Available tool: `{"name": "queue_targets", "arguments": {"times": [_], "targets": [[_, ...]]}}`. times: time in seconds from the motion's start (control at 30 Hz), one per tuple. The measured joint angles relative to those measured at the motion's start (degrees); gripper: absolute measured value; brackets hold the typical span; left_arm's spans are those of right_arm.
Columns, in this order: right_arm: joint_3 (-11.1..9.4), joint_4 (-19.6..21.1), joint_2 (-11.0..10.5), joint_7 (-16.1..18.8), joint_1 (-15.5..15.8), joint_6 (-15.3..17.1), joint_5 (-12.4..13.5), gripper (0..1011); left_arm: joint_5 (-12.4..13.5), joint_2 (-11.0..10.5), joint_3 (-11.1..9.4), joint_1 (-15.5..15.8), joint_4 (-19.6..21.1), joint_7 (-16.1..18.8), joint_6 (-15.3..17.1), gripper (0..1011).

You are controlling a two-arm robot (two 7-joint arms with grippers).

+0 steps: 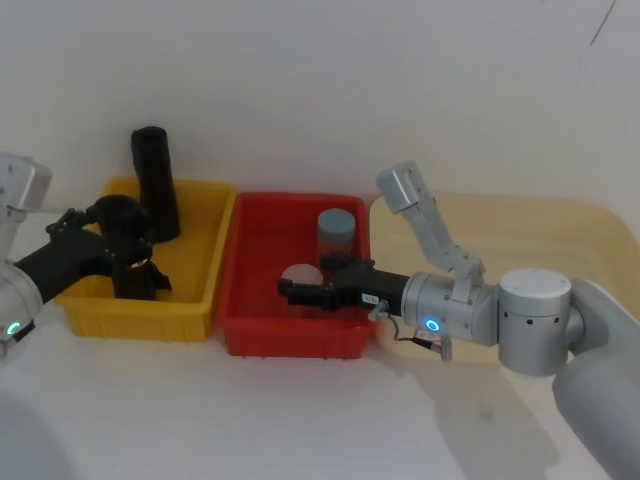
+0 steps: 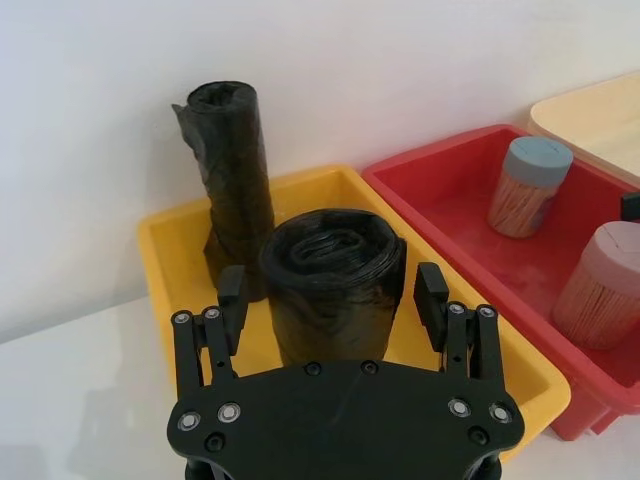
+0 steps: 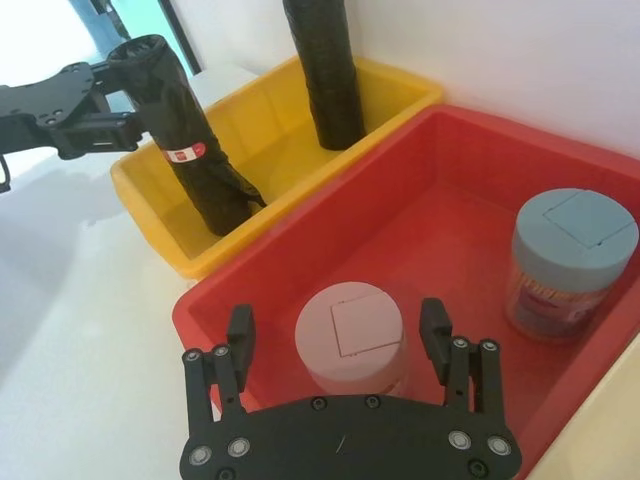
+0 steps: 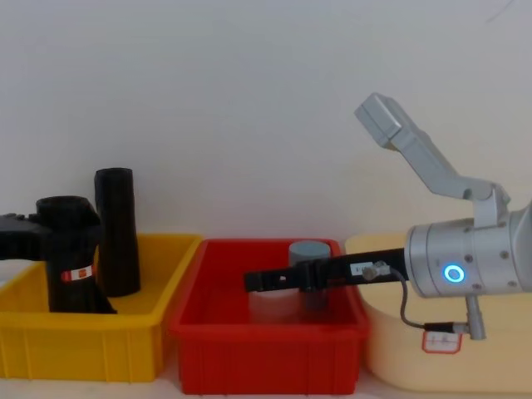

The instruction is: Pick up the garbage bag with the one hand and transfer it to the other hand.

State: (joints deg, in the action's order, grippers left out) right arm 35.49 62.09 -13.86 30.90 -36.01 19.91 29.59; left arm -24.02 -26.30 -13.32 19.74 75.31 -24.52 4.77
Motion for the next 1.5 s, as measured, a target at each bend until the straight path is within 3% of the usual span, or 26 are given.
{"name": "queue_targets", "arguments": {"times": [0.6,1.5], "targets": [[0.84,-1.56,0.12,0.36,-0.75,-0.10,0.20,1001,0.45,2.29,-1.81,3.25,-4.24,0.14,-0.68,1001],[3.64,-3.40,0.41,-1.05,-3.27,0.22,-5.21,1001,0.86,3.48,-2.46,4.34,-5.76,-0.59,-1.53,1001]]}}
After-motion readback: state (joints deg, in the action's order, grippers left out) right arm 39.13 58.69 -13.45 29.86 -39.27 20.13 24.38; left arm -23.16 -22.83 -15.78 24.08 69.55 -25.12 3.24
